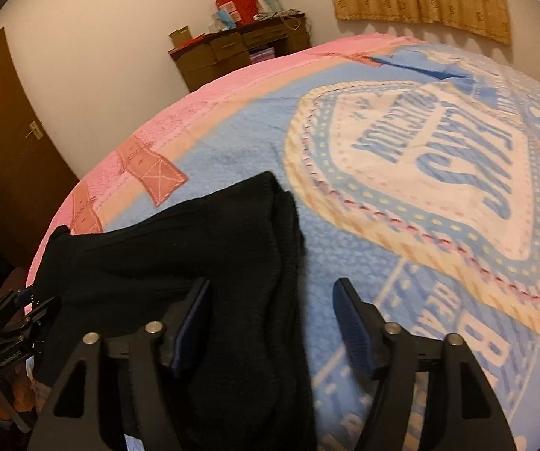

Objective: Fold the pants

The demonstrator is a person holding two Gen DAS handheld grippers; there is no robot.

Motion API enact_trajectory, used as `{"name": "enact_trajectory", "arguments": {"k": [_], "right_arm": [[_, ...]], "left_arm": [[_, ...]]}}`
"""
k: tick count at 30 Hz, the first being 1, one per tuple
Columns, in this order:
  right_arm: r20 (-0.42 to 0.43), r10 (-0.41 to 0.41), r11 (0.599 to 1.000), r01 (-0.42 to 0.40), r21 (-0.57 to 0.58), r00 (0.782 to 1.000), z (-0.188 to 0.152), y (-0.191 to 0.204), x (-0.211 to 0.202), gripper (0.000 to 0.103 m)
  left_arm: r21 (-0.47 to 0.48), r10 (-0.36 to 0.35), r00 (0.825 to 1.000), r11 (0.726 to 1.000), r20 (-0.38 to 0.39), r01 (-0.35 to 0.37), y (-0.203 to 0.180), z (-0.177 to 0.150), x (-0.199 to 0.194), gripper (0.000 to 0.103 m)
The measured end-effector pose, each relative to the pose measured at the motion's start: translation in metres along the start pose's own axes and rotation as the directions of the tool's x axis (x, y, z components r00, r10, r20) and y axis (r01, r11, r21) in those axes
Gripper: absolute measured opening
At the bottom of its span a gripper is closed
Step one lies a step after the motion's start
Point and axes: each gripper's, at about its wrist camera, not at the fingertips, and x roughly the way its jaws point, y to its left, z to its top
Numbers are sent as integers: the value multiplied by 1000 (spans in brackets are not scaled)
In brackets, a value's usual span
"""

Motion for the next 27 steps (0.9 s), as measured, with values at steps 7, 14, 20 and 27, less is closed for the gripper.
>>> {"name": "enact_trajectory", "arguments": {"k": [7, 14, 20, 27], "right_arm": [[157, -151, 989, 147, 35, 976, -7, 0, -63, 68], [262, -180, 982, 189, -7, 948, -42, 44, -145, 69], [341, -171, 973, 213, -90, 924, -87, 101, -189, 75], [363, -160, 972, 210, -102, 918, -111, 130, -205, 75]], "left_arm": [[-1, -29, 1000, 1000, 2, 29, -3, -10, -37, 71], [13, -79, 993, 997, 88, 78, -8, -21, -100, 72], [13, -108, 986, 994, 129, 107, -11, -23, -129, 74], [15, -127, 976, 992, 175, 126, -17, -23, -150, 74]]}}
